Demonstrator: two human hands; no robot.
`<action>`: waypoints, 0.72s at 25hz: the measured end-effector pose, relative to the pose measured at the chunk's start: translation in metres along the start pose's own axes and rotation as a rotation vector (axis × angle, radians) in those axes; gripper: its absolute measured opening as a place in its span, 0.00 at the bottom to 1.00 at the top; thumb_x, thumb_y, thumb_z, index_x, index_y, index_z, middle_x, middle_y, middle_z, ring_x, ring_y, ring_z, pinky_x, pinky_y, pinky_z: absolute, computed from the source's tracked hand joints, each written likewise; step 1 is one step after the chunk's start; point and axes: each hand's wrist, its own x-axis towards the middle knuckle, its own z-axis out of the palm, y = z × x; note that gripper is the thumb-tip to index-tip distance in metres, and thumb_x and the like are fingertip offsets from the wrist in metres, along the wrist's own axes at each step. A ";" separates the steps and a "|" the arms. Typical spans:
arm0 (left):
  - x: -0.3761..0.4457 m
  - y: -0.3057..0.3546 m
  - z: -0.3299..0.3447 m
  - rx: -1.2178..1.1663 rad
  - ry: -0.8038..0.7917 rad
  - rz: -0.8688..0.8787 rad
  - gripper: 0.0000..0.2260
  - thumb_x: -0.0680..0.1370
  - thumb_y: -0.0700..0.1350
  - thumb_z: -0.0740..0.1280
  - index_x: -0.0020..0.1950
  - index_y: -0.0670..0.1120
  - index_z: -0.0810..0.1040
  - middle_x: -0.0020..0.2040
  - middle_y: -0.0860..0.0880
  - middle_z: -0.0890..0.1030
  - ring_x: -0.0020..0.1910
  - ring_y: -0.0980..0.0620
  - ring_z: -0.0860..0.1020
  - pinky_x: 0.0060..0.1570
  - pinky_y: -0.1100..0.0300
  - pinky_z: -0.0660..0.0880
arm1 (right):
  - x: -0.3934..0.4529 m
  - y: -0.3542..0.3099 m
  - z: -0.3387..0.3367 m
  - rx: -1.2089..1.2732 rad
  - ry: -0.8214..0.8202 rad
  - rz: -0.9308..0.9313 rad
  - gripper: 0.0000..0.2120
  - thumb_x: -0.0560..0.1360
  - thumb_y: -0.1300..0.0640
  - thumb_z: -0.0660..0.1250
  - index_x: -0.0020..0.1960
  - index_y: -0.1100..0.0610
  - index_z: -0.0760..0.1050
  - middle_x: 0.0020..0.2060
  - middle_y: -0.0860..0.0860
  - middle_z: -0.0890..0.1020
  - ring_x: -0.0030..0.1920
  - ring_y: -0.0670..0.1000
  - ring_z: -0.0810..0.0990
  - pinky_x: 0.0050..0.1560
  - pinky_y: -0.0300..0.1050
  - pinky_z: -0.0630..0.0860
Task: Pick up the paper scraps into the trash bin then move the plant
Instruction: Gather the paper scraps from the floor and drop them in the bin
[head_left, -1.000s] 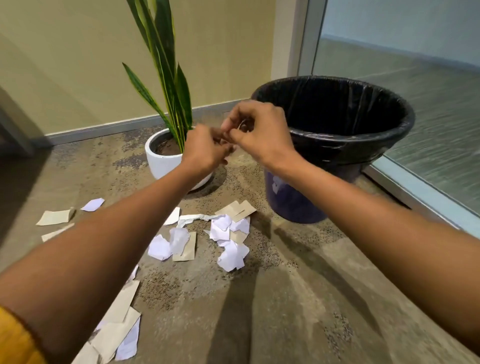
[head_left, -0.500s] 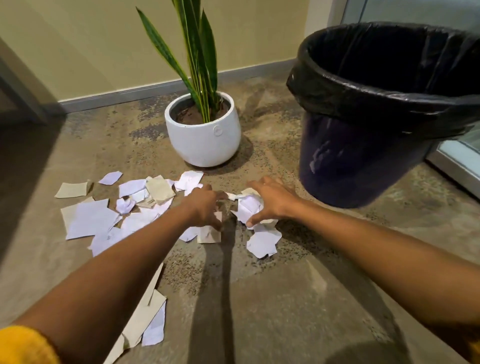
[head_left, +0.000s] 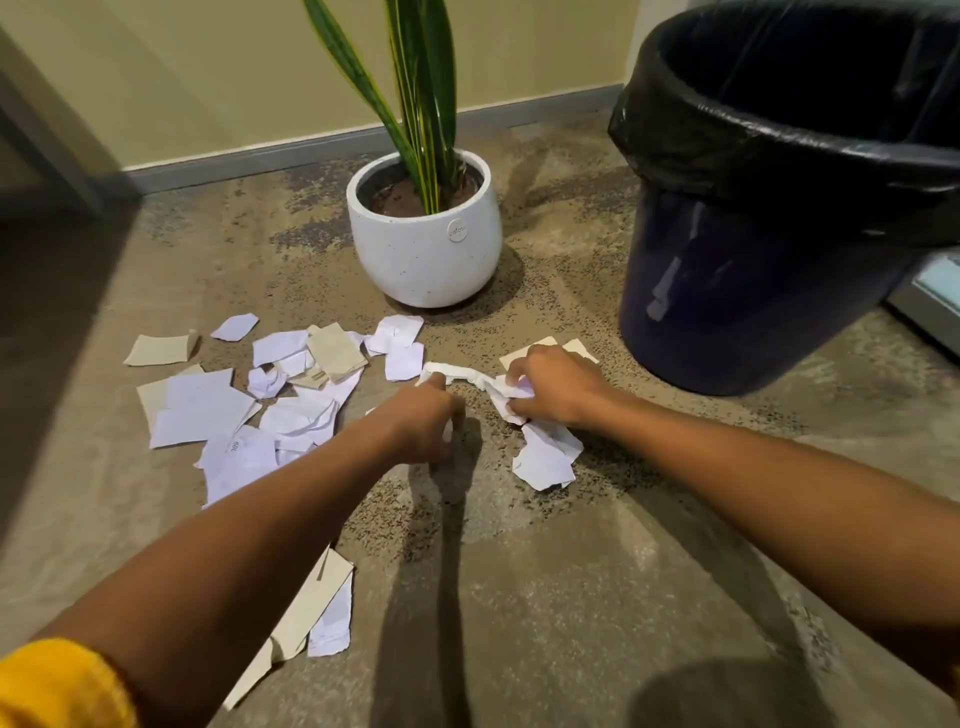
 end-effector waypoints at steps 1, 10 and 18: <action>-0.002 0.001 -0.003 0.000 0.011 0.004 0.15 0.73 0.45 0.68 0.59 0.47 0.76 0.59 0.45 0.71 0.52 0.47 0.74 0.48 0.56 0.74 | -0.003 -0.001 -0.004 0.035 0.019 0.001 0.15 0.75 0.49 0.67 0.58 0.54 0.78 0.58 0.55 0.79 0.56 0.57 0.78 0.53 0.52 0.77; -0.017 0.007 -0.053 -0.193 0.234 -0.107 0.23 0.72 0.36 0.68 0.66 0.46 0.72 0.57 0.41 0.78 0.50 0.41 0.79 0.38 0.55 0.76 | -0.025 -0.007 -0.044 0.300 0.178 0.059 0.15 0.74 0.55 0.71 0.59 0.57 0.79 0.58 0.55 0.81 0.60 0.57 0.77 0.58 0.47 0.73; -0.037 0.024 -0.138 -1.044 0.610 -0.273 0.09 0.72 0.45 0.72 0.41 0.40 0.78 0.41 0.42 0.79 0.28 0.51 0.77 0.28 0.58 0.75 | -0.057 -0.018 -0.130 0.491 0.562 0.011 0.08 0.74 0.54 0.69 0.51 0.56 0.80 0.48 0.54 0.81 0.51 0.52 0.73 0.47 0.50 0.74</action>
